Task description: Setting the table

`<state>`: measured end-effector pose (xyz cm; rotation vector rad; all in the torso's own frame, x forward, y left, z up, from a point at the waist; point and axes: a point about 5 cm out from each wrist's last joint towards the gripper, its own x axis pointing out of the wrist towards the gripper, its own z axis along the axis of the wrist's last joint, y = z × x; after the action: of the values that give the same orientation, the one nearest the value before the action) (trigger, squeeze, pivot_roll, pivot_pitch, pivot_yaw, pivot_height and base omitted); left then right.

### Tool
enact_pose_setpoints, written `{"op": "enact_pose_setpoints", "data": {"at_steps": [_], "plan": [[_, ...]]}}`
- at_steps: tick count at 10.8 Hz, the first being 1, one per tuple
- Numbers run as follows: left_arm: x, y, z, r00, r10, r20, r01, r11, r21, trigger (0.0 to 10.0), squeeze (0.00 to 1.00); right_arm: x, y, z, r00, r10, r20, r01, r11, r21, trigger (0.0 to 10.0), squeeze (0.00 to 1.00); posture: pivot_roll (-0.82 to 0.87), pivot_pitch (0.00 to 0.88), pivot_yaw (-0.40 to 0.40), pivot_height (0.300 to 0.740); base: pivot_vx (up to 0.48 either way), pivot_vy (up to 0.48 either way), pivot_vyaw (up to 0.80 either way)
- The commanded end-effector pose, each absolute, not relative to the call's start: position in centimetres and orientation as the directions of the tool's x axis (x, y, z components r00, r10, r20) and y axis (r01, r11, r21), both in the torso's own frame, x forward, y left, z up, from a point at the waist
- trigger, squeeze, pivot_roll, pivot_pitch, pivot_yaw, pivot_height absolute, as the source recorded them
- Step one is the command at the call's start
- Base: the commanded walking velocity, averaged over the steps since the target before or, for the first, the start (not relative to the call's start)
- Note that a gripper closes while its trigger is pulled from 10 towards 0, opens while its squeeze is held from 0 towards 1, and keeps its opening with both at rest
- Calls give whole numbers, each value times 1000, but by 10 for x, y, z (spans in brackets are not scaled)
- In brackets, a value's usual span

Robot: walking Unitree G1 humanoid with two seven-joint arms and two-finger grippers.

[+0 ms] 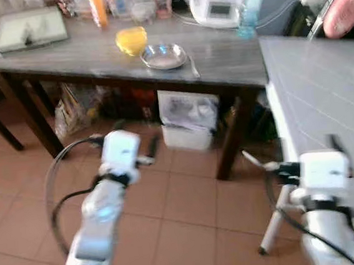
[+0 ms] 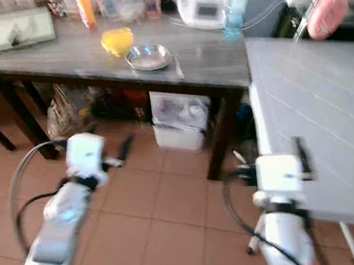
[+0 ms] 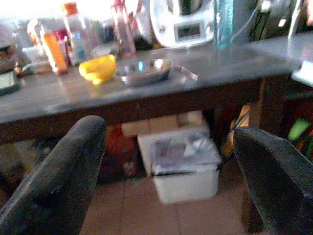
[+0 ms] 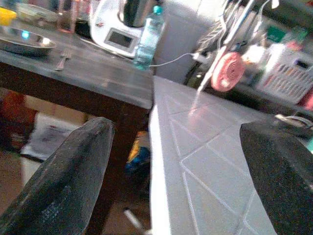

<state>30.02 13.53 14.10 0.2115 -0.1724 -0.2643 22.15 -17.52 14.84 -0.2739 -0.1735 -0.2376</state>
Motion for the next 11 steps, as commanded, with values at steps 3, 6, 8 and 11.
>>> {"op": "enact_pose_setpoints", "data": {"at_steps": [3, 6, 8, 11], "plan": [[301, 129, 141, 947, -287, 144, 254, 944, 209, 10000, 0, 219, -183, 157, 946, -224, 235, 284, 922, -263, 10000, 0, 111, 114, -30, 740, 0, -375, 0], [305, 128, 143, 945, -291, 149, 258, 944, 206, 10000, 0, 219, -183, 158, 944, -227, 239, 289, 919, -269, 10000, 0, 109, 105, -24, 740, 0, -389, 0], [305, 126, 143, 942, -301, 150, 267, 940, 211, 10000, 0, 220, -182, 157, 944, -228, 240, 290, 919, -268, 10000, 0, 111, 98, -19, 740, 0, -396, 0], [304, 124, 143, 935, -324, 147, 289, 932, 218, 10000, 0, 219, -183, 155, 942, -237, 238, 298, 916, -268, 10000, 0, 109, 105, -12, 740, 0, -406, 0]]}}
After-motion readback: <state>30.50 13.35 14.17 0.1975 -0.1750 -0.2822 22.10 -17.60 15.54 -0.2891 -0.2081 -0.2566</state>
